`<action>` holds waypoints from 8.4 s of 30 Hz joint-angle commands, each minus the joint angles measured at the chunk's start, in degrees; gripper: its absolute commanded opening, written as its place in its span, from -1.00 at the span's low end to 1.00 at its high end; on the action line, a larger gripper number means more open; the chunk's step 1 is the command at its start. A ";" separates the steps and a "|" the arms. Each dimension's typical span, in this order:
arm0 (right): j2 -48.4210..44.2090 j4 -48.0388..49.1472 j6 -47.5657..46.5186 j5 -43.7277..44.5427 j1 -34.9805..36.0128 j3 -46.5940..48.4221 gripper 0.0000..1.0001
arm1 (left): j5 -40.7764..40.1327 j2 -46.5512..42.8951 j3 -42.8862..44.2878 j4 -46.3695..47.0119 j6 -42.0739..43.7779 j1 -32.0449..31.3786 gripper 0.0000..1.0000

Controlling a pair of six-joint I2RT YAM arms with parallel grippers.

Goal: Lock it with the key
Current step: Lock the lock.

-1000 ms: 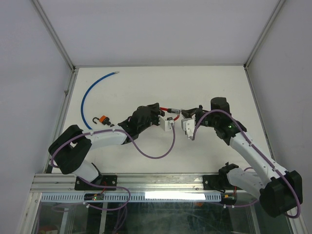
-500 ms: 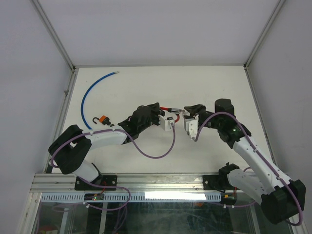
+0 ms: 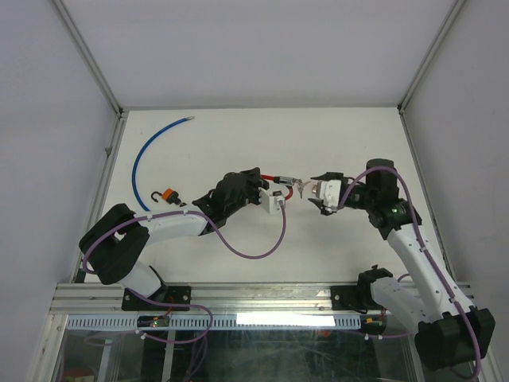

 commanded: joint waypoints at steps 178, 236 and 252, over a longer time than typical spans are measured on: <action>10.99 8.44 16.48 9.37 6.33 3.78 -1.00 | 18.18 -1.74 19.41 -42.65 -20.14 4.08 -1.00; 22.18 1.92 46.18 -21.29 -17.45 13.60 -1.00 | 24.86 -7.08 17.14 -25.16 -56.14 9.18 -1.00; 18.01 14.13 49.57 -23.88 -27.75 7.89 -1.00 | 8.17 11.12 25.95 -10.18 -100.14 13.47 -1.00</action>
